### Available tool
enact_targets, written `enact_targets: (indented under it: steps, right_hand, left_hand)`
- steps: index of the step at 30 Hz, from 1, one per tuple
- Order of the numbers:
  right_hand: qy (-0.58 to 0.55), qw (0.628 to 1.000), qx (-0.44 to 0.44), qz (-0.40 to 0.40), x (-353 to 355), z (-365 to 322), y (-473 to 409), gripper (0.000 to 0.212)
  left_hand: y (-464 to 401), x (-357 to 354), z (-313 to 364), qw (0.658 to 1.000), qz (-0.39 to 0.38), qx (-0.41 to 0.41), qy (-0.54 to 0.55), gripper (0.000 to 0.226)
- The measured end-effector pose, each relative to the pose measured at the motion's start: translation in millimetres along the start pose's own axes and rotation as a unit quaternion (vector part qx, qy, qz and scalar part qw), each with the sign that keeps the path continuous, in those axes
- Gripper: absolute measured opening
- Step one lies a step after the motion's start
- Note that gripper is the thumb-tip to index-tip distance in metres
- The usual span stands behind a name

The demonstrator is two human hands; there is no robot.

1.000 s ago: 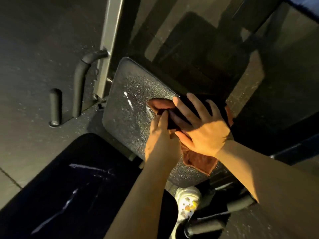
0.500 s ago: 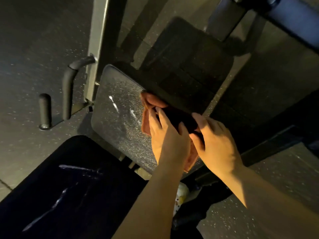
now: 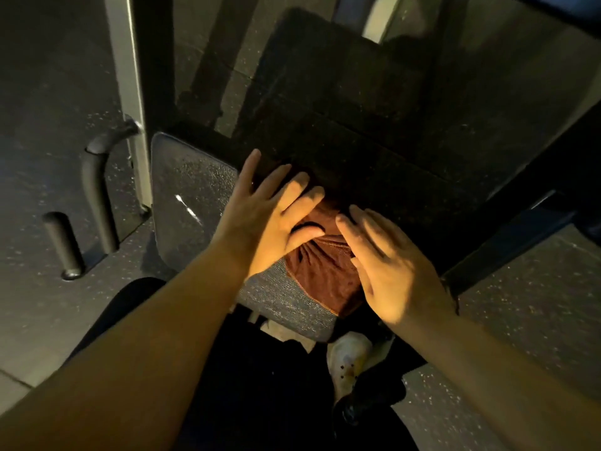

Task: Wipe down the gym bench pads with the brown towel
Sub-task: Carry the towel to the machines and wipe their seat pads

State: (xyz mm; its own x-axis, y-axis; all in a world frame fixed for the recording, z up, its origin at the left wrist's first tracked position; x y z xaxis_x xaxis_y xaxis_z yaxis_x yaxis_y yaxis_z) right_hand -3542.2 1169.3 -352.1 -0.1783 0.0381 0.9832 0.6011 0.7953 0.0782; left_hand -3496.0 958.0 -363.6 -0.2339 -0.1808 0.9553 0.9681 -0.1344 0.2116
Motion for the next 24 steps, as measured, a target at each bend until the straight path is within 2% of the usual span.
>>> enact_targets:
  steps: [2, 5, 9, 14, 17, 19, 22, 24]
  right_hand:
    - [0.022, 1.000, 0.010, -0.014, 1, -11, -15, 0.065]
    - [0.025, 0.999, 0.037, 0.000, 4, -29, -45, 0.055]
    - [0.013, 0.999, 0.052, -0.003, 7, -61, -96, 0.065]
    - [0.003, 0.979, 0.069, -0.192, 13, -86, -136, 0.069]
    - [-0.009, 0.985, 0.043, -0.168, 11, -82, -124, 0.080]
    - [-0.002, 0.985, 0.038, -0.166, 9, -76, -110, 0.083]
    - [0.008, 0.989, 0.026, -0.144, 8, -61, -88, 0.083]
    - [0.012, 0.990, 0.013, -0.140, 14, -48, -70, 0.086]
  left_hand:
    - [-1, 6, -19, 0.999, -0.014, -0.009, -0.032, 0.054]
    - [6, 19, -49, 0.999, -0.031, 0.019, -0.036, 0.054]
    - [17, 35, -98, 0.995, -0.054, 0.069, -0.043, 0.057]
    - [23, 43, -125, 0.988, -0.081, 0.129, -0.026, 0.064]
    - [25, 40, -116, 0.980, -0.073, 0.186, -0.016, 0.073]
    - [25, 43, -105, 0.982, -0.064, 0.174, -0.022, 0.076]
    - [19, 37, -81, 0.988, -0.090, 0.127, -0.015, 0.084]
    - [13, 32, -65, 0.990, -0.088, 0.105, -0.028, 0.082]
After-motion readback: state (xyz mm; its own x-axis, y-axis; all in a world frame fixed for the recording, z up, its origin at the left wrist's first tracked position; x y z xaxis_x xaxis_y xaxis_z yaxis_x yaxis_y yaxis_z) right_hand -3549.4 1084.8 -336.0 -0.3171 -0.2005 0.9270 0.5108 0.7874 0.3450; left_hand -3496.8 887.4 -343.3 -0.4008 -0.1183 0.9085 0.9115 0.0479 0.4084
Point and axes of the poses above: each hand's wrist, its own y-axis away from the middle knuckle, its own x-axis out of the back of the hand, z = x × y, the point moved 1 cm from there along -y, towards the middle knuckle, and after that the axes turned 11 degrees about y, right-handed, at the moved point
